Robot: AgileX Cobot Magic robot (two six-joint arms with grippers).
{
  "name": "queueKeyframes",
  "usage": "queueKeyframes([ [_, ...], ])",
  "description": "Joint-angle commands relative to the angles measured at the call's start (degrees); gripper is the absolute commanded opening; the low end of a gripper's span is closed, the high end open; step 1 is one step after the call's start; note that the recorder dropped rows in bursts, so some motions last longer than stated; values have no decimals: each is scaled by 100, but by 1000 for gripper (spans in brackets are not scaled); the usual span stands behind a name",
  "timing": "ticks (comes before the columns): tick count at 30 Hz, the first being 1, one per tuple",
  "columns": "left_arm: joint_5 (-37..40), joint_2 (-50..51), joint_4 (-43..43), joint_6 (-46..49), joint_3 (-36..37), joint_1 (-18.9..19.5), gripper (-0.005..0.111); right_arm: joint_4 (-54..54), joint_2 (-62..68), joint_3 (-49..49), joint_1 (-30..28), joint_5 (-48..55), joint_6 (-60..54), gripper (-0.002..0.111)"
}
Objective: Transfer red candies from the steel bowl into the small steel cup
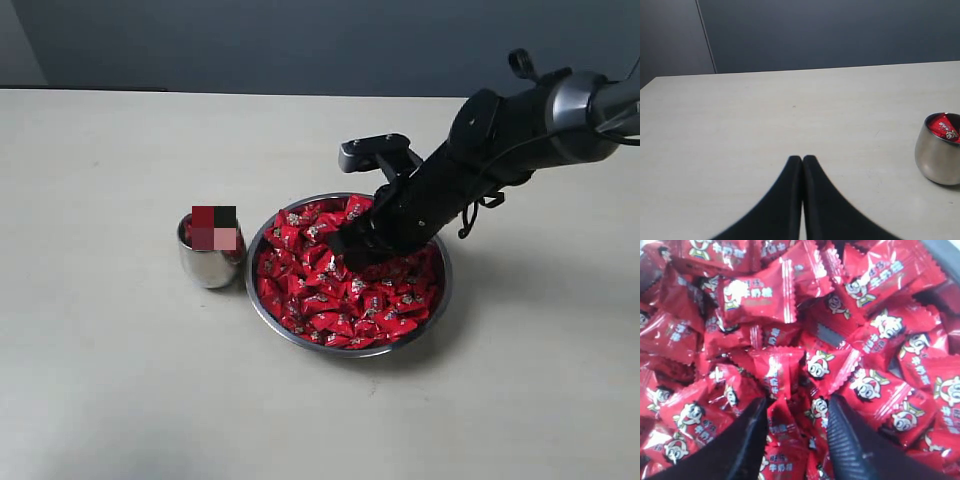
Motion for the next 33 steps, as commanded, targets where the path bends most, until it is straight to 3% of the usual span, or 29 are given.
queueKeyframes([
  [1, -9, -26, -12, -7, 22, 3, 0, -5, 8, -28, -25, 68, -42, 39],
  [5, -9, -26, -12, -7, 22, 3, 0, -5, 8, -28, -25, 112, -42, 28],
  [12, -9, -26, -12, -7, 22, 3, 0, -18, 8, -28, -25, 229, -42, -1],
  [33, -9, -26, -12, -7, 22, 3, 0, -75, -328, -79, -25, 82, -58, -1],
])
